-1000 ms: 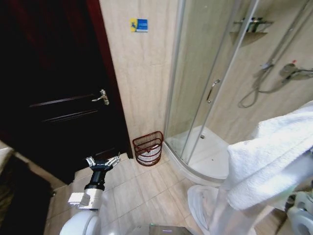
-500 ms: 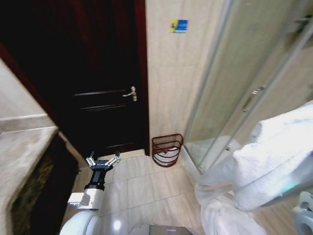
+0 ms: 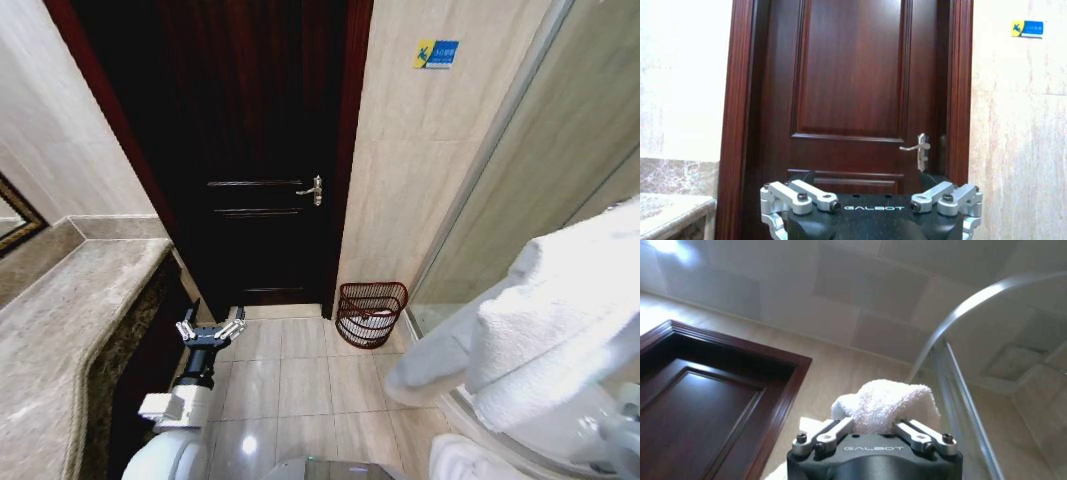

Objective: Discard the used towel into the hamper.

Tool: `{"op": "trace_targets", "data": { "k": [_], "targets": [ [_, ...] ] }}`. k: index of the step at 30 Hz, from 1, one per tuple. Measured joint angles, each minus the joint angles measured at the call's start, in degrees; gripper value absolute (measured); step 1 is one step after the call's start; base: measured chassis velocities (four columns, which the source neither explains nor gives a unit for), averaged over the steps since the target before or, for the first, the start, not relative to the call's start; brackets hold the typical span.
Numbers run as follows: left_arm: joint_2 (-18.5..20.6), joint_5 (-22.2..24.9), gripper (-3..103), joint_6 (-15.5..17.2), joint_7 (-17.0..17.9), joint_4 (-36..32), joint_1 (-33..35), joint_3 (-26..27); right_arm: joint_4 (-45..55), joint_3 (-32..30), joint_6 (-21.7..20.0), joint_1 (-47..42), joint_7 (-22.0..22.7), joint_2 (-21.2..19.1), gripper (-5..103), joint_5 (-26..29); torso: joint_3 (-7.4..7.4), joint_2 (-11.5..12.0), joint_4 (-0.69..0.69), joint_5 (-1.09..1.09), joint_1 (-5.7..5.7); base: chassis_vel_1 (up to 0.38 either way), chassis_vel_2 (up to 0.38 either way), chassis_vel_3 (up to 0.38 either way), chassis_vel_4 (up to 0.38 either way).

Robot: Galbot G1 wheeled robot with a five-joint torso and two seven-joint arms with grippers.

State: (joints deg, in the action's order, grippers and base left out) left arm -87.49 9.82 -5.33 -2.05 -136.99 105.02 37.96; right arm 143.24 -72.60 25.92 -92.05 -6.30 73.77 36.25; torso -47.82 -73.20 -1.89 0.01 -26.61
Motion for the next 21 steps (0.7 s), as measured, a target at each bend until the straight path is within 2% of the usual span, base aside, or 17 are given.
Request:
{"op": "trace_targets", "data": {
  "k": [12,21],
  "targets": [
    [0.0,0.0,100,0.0,0.0,0.0,0.0,0.0,0.0,1.0,-1.3,1.7,-0.9,-2.9,8,1.0,-0.01,0.0,-0.03,0.01,-0.01,-0.129,0.129,0.125,-0.132],
    [0.0,0.0,100,0.0,0.0,0.0,0.0,0.0,0.0,1.1,-1.0,2.3,-1.2,-3.2,8,2.3,-0.02,0.0,-0.02,-0.04,-0.07,-0.134,0.147,0.120,-0.138]
  ]
}}
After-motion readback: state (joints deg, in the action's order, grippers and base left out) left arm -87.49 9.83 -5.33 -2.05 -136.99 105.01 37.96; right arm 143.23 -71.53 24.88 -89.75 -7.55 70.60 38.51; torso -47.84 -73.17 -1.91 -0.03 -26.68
